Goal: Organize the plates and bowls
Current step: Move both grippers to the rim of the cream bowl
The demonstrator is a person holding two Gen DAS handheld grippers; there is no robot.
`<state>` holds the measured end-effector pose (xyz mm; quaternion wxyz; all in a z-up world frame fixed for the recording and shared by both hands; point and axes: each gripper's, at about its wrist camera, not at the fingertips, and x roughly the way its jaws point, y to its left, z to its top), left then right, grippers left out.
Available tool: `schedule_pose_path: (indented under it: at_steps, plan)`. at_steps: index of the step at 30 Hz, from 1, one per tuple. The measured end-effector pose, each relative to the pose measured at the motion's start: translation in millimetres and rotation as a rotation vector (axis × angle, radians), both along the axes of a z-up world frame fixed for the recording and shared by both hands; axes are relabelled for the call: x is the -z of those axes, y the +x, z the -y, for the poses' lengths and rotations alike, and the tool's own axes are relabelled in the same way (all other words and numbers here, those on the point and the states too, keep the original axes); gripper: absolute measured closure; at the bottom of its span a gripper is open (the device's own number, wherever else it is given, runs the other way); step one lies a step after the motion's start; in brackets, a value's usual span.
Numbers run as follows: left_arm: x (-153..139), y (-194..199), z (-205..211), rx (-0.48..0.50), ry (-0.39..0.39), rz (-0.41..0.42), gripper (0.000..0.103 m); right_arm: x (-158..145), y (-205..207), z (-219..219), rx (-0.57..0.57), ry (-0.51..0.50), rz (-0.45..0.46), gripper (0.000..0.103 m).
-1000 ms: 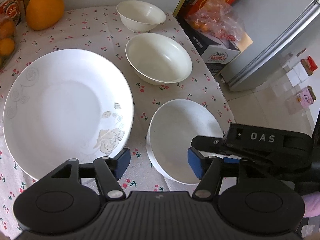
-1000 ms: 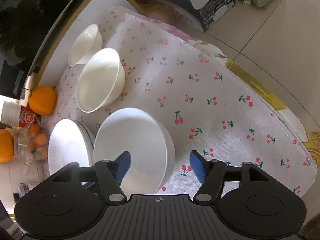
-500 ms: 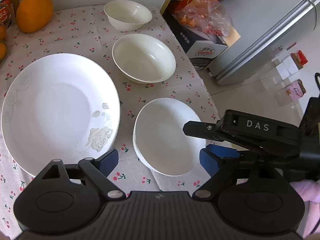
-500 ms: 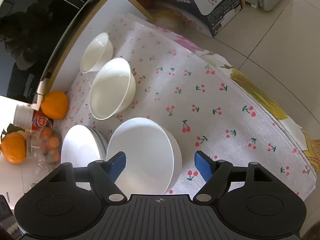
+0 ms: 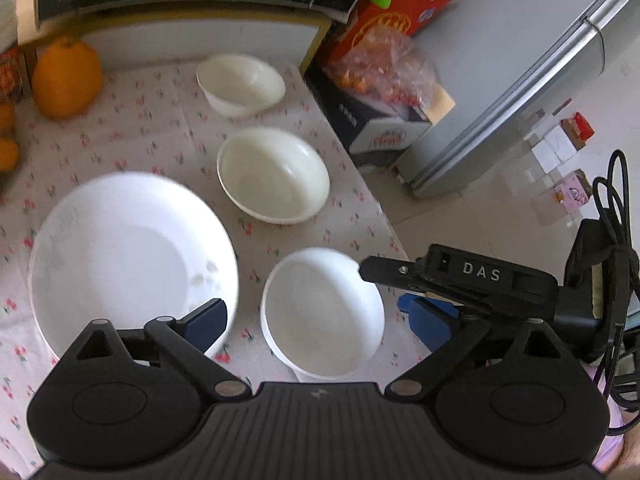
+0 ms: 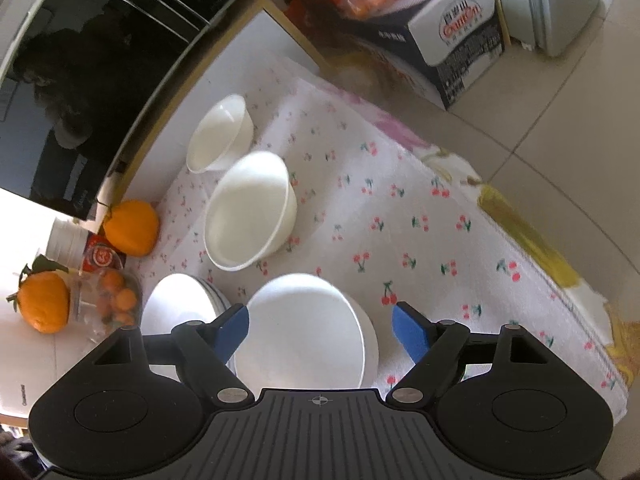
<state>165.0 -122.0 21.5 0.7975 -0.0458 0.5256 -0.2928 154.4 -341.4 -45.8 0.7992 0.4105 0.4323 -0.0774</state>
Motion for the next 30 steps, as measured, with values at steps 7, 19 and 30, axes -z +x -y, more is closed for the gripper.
schedule_pose_path:
  at_steps: [7,19,30]
  plan:
    - [3,14,-2,-0.037,0.033,0.101,0.002,-5,5,3,0.003,-0.059,0.094,0.019]
    - [26,53,-12,-0.177,0.073,0.301,0.006,-4,32,-2,-0.044,-0.136,0.241,0.017]
    - [48,72,13,-0.134,0.086,0.353,0.029,17,64,1,-0.032,-0.128,0.231,0.017]
